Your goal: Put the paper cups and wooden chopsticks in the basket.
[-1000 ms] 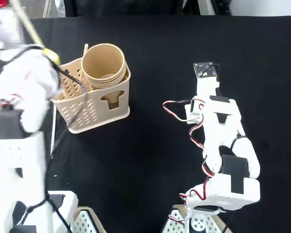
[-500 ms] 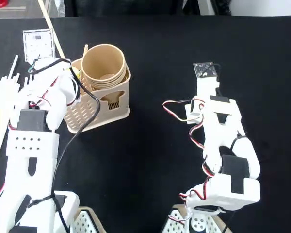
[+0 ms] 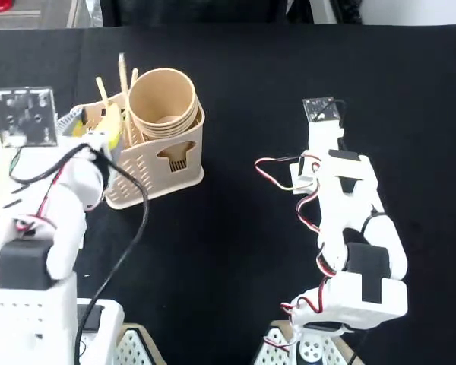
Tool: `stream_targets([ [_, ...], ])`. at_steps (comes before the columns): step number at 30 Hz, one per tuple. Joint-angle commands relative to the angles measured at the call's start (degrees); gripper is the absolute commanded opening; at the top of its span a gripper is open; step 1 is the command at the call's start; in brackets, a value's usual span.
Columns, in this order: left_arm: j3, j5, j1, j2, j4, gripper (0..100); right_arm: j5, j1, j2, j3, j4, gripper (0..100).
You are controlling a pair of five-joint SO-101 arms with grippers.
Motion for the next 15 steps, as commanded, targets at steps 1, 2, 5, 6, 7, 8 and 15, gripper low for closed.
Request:
stream_targets([
  [1,-0.4,-0.44,-11.47,-1.85,-0.44,17,0.35,0.44,-0.66,-0.4,-0.7,1.2],
  [2,-0.84,-0.7,-15.25,-1.32,-0.09,17,0.35,0.44,-0.66,-0.4,-0.7,1.2],
  [5,-1.98,-0.88,-25.01,3.16,0.0,17,0.35,0.44,-0.66,-0.4,-0.7,1.2],
  [6,-2.95,-2.02,-27.74,5.71,0.18,17,0.35,0.44,-0.66,-0.4,-0.7,1.2],
  [7,-4.0,-3.87,-29.76,8.79,0.53,17,0.35,0.44,-0.66,-0.4,-0.7,1.2],
  [8,-5.58,-5.71,-31.25,12.22,1.76,17,0.35,0.44,-0.66,-0.4,-0.7,1.2],
  [15,-23.16,-20.92,-35.03,42.55,12.57,17,0.35,0.44,-0.66,-0.4,-0.79,1.2],
])
